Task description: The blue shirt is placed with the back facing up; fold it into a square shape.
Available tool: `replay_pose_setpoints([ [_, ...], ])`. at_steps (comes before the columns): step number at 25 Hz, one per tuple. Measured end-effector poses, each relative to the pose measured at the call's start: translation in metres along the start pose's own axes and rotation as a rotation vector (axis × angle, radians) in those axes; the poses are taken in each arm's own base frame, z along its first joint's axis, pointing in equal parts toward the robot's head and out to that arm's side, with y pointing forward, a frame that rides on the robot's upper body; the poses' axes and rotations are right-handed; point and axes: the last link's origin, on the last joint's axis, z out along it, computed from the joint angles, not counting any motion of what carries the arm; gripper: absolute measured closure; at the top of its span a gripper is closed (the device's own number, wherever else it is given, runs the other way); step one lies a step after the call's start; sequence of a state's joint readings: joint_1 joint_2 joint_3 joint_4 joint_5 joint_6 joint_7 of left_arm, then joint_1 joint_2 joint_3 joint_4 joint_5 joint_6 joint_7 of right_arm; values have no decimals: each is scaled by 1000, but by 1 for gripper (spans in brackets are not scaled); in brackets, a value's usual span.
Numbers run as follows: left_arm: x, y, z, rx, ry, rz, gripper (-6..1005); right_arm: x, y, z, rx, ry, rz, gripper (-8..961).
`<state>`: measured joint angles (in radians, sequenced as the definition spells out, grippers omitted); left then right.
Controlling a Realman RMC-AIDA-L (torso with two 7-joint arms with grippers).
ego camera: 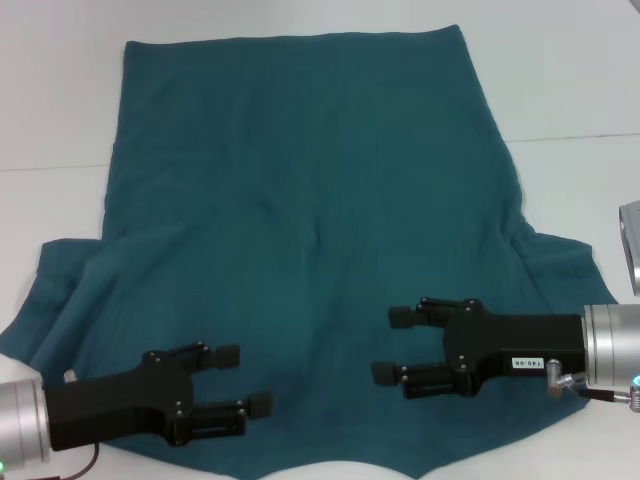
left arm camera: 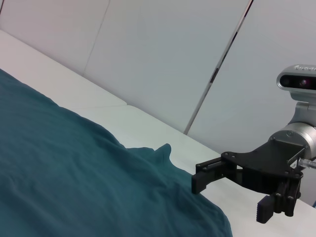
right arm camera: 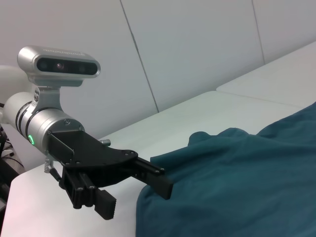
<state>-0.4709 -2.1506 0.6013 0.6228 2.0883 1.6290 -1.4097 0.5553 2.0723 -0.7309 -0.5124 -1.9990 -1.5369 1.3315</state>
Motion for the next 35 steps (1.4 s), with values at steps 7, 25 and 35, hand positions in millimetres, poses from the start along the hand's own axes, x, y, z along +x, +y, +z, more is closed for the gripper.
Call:
replay_pose_setpoints([
  [7,0,0,0,0,-1,0,96,0,0,0,0,0,0,13],
  [25,11,-38,-35,306,240,-156,95,1,2,3,3,-16,12,13],
  [35,0,-78,-67,614,281,-334,95,4,3,6,3,-28,45,13],
])
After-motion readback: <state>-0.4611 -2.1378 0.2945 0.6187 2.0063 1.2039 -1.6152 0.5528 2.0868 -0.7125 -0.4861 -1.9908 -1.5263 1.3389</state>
